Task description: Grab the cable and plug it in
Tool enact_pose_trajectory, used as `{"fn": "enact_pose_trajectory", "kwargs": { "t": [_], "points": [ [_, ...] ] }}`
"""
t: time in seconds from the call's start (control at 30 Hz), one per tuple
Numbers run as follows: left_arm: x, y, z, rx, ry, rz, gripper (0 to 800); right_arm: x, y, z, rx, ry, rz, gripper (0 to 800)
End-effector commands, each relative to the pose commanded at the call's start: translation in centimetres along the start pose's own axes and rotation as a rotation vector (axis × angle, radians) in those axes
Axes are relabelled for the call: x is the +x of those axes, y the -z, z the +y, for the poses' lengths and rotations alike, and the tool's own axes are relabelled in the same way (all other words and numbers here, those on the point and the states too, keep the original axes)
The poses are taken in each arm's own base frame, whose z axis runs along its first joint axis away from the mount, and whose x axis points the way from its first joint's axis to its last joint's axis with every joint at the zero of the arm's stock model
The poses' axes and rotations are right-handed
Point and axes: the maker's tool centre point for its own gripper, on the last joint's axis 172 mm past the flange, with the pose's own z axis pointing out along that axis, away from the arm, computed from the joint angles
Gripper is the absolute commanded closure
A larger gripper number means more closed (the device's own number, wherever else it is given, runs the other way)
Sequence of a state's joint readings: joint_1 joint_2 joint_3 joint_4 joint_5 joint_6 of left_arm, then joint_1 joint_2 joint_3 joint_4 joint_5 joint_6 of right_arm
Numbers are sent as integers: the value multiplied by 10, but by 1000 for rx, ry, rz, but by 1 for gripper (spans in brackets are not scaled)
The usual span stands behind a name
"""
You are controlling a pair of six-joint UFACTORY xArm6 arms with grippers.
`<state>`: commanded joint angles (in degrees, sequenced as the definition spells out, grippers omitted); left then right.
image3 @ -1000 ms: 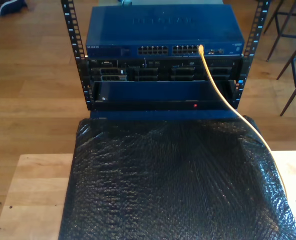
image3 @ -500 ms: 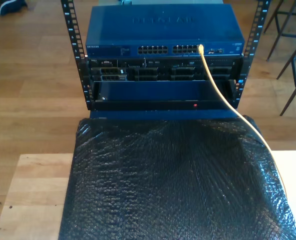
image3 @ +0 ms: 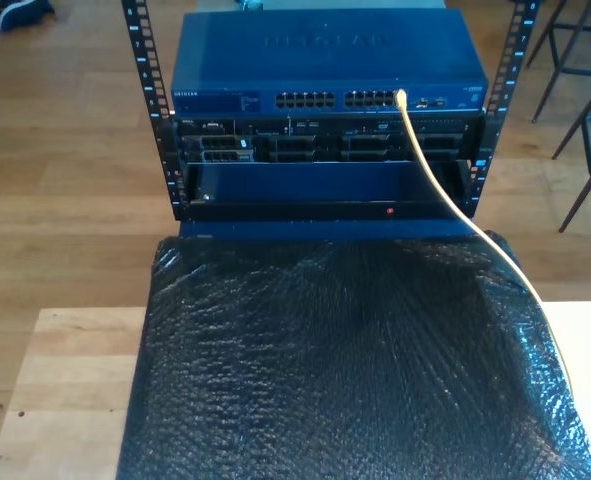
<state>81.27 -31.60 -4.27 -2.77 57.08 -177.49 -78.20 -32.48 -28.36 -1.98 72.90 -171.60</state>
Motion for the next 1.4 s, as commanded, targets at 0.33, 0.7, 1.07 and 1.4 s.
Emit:
{"fn": "enact_pose_trajectory", "kwargs": {
  "t": [0.33,0.7,1.07,1.4],
  "points": [
    [0,0,0,0,0,0,1,51,-65,-13,4,-26,142,3],
    [0,0,0,0,0,0,1,71,-84,-14,7,-26,171,2],
    [0,0,0,0,0,0,1,70,-135,-10,-8,-24,97,1],
    [0,0,0,0,0,0,1,65,-144,-9,-13,-22,60,1]
  ]
}}
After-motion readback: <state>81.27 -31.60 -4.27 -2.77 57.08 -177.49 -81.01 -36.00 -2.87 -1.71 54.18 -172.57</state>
